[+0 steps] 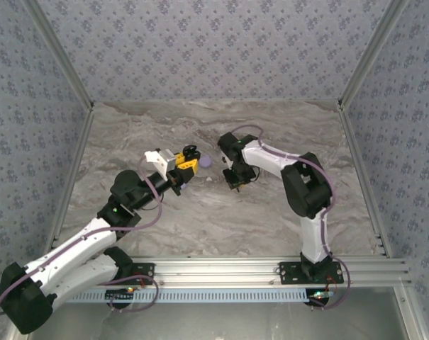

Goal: Insert the wireless bluetooth earbuds into the charging case

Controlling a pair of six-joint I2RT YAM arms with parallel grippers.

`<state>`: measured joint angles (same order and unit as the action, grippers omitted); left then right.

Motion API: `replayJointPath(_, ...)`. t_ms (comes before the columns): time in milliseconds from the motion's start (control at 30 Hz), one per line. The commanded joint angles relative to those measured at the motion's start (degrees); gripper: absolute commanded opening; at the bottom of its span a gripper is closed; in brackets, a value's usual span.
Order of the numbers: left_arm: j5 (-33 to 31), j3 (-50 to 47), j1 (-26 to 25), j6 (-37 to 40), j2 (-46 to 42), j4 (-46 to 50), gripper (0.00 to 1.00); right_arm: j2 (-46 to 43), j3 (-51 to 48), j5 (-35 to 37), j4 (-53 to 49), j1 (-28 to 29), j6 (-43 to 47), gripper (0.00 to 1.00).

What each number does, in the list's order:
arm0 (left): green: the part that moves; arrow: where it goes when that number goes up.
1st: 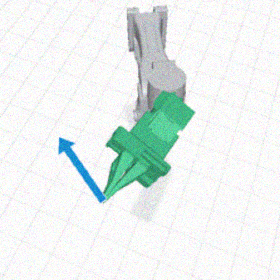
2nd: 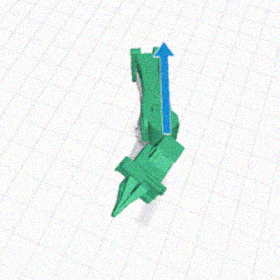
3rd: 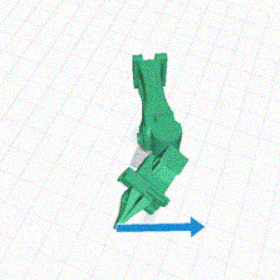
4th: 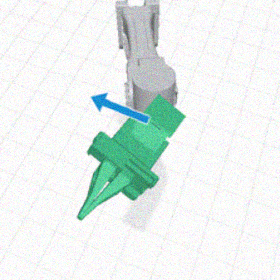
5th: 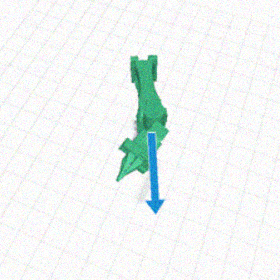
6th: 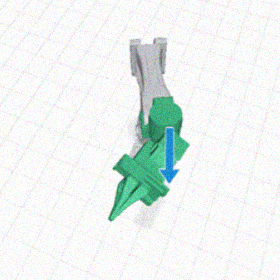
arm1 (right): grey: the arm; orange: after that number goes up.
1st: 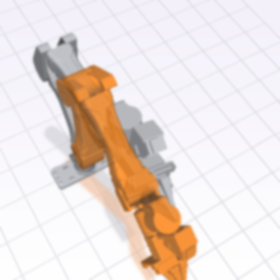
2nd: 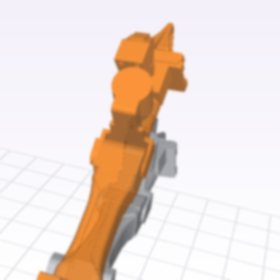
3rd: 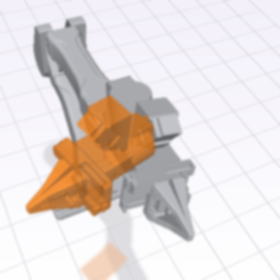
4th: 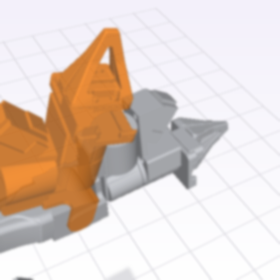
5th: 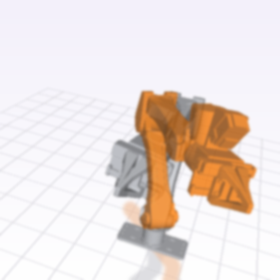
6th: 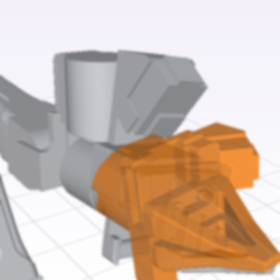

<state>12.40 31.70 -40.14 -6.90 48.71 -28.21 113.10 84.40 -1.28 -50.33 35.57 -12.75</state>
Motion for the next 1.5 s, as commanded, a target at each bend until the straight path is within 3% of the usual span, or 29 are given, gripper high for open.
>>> replayJointPath(0,0.7,0.1,-0.3,0.2,1.0,-2.7,0.00,-12.1,-0.9,-0.5,1.4,0.5,-2.4,0.24)
replayJointPath(267,2.7,0.8,-0.3,-0.5,4.1,-6.0,0.00,-35.8,-2.3,-3.3,9.2,2.3,-8.5,0.24)
replayJointPath(467,5.0,1.5,-0.3,-0.7,5.7,-7.9,0.00,-43.8,-4.3,-6.3,22.1,6.9,-11.9,0.23)
replayJointPath(800,5.9,2.0,-0.2,-1.5,6.4,-9.7,0.00,-41.6,-4.1,-1.0,29.6,14.2,-10.7,0.22)
replayJointPath(1467,6.2,2.1,-0.3,-1.9,6.9,-10.5,0.00,-36.4,-2.8,2.4,27.7,16.3,-8.9,0.22)
